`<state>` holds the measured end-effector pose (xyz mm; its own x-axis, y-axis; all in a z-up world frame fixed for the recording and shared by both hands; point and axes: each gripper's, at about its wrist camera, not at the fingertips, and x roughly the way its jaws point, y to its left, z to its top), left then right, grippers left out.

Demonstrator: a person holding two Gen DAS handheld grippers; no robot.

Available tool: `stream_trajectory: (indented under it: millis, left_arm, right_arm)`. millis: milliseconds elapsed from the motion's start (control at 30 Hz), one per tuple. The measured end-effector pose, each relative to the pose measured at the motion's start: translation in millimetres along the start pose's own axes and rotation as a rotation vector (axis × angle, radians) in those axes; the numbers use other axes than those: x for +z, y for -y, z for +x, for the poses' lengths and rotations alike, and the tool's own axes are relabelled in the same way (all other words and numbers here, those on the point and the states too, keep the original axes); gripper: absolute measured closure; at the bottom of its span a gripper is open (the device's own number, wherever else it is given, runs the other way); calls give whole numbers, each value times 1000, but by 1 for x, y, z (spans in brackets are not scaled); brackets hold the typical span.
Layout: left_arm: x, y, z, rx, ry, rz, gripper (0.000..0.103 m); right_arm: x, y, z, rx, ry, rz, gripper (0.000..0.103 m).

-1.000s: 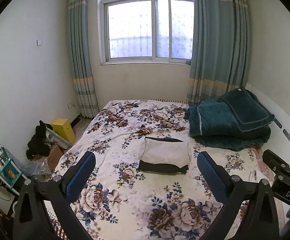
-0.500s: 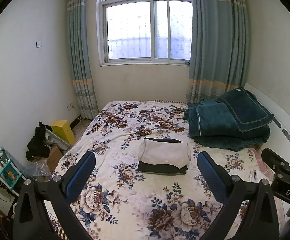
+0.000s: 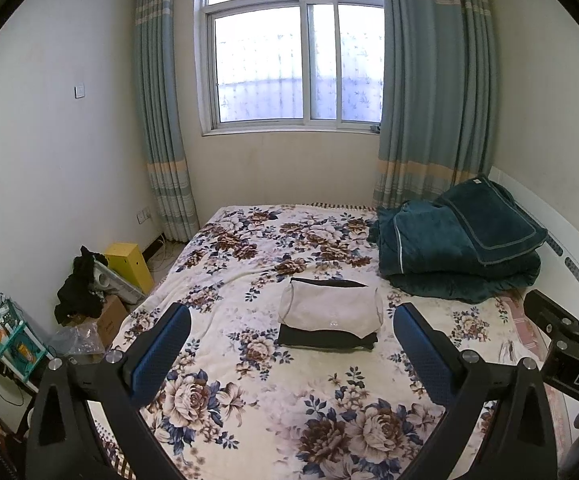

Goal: Fold small clothes

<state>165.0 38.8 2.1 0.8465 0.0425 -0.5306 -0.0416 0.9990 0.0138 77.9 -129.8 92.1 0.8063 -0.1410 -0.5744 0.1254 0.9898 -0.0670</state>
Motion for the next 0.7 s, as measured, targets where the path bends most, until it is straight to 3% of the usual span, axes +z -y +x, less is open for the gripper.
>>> stream_trajectory:
  millis: [700]
  left_arm:
    - [1,1,-5,-8,9,2,0]
  right_arm:
    - [1,0,-7,1,5,-1,0]
